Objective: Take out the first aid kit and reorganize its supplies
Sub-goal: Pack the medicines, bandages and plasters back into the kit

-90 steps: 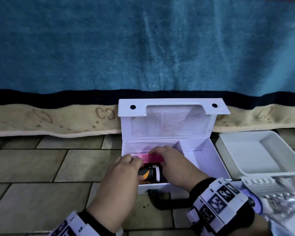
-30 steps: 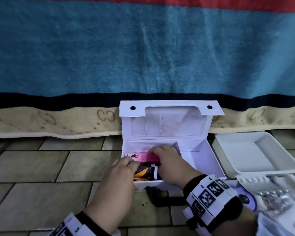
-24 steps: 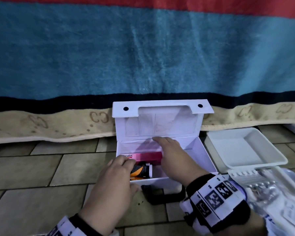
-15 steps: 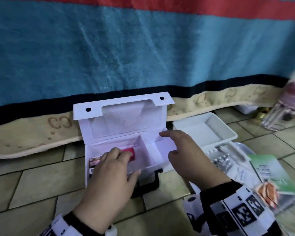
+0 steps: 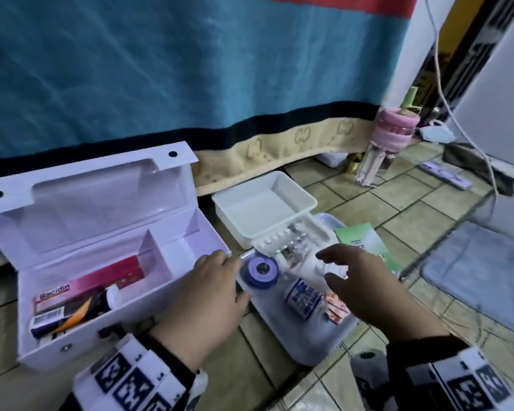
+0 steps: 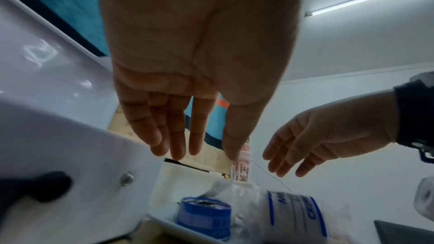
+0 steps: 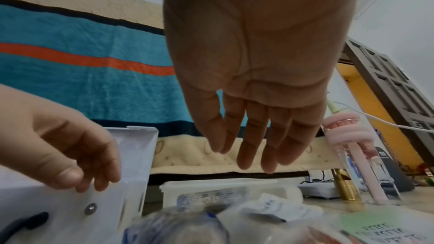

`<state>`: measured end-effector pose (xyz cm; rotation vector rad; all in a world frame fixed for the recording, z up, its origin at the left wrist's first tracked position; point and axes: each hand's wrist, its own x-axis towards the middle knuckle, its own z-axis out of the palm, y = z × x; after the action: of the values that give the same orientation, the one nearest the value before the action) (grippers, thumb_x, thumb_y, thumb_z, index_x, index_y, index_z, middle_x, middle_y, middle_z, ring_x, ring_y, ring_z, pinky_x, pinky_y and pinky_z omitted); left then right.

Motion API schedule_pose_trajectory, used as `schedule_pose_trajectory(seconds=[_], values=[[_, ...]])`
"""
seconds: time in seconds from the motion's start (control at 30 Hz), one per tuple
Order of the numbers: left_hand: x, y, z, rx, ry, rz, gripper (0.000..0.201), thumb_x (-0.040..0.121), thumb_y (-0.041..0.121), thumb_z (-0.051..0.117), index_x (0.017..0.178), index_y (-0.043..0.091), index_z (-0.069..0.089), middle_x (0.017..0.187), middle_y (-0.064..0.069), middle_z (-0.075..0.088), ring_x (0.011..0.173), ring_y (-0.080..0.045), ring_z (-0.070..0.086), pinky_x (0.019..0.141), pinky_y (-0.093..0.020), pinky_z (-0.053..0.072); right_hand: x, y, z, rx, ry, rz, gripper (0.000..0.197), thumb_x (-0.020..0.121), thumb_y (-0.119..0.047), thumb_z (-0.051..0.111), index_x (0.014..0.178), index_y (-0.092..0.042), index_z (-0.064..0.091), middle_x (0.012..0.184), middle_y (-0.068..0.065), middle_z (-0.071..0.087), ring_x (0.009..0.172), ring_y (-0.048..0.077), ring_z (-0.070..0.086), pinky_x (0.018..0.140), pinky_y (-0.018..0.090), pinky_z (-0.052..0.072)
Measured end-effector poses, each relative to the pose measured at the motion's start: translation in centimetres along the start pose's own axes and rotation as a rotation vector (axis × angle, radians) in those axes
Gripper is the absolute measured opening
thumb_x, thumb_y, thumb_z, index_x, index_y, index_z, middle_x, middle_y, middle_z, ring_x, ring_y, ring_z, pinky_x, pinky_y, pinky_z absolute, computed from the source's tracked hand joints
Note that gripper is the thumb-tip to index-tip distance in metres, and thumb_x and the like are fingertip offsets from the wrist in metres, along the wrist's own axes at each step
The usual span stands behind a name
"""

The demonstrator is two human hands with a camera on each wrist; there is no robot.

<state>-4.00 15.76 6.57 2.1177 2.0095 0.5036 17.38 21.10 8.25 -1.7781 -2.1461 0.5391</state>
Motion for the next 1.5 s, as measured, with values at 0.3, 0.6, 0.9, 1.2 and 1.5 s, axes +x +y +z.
schedule_pose_trajectory(seconds=[0.3,0.6,0.9,1.2,1.5], values=[[3.1,1.7,3.5,0.214,-0.188,0.037,0.036,0.095,0.025,0.044,0.131,0.019,0.042,0.134,-0.003,0.036,0.123,-0.023,0.033,0.102,-0.032,0.033,2.6,1.7,0.1,0.031,-0.074,-0.023,0.029,0.085,-0.018,0.061,0.110,-0.031,0.062,0.114,-0.008,0.062,0.096,0.010,0.059,0.077,0.018,0.037],[4.4,2.4,3.6,0.137,-0.262,-0.046,0.016,0.089,0.018,0.055,0.097,0.024,0.042,0.113,-0.003,0.047,0.106,-0.022,0.045,0.081,-0.029,0.036,4.5,1.9,-2.1,-0.010,-0.135,-0.102,0.030,0.089,-0.020,0.057,0.117,-0.029,0.061,0.117,-0.007,0.061,0.104,0.009,0.056,0.079,0.017,0.037],[3.8,2.5,2.5,-0.017,-0.083,-0.137,0.020,0.092,0.032,0.053,0.108,0.022,0.045,0.112,0.000,0.048,0.103,-0.018,0.050,0.083,-0.026,0.040,7.6,-1.4,1.8,-0.477,-0.387,-0.375,0.024,0.084,-0.004,0.049,0.102,-0.009,0.063,0.109,0.010,0.062,0.105,0.024,0.058,0.073,0.027,0.039],[2.8,2.4,1.8,-0.052,-0.025,-0.145,0.019,0.090,0.034,0.055,0.104,0.025,0.046,0.110,0.004,0.047,0.103,-0.016,0.049,0.081,-0.023,0.037,9.7,-1.7,3.4,-0.429,-0.197,-0.294,0.026,0.087,-0.006,0.046,0.105,-0.015,0.062,0.107,0.006,0.064,0.103,0.026,0.061,0.079,0.032,0.049],[2.6,2.1,1.4,-0.046,-0.041,-0.117,0.017,0.091,0.034,0.054,0.100,0.027,0.043,0.110,0.004,0.046,0.102,-0.015,0.049,0.078,-0.021,0.034,10.5,-1.6,4.1,-0.464,-0.317,-0.330,0.022,0.082,-0.016,0.054,0.102,-0.021,0.063,0.110,0.004,0.064,0.106,0.028,0.058,0.088,0.040,0.050]])
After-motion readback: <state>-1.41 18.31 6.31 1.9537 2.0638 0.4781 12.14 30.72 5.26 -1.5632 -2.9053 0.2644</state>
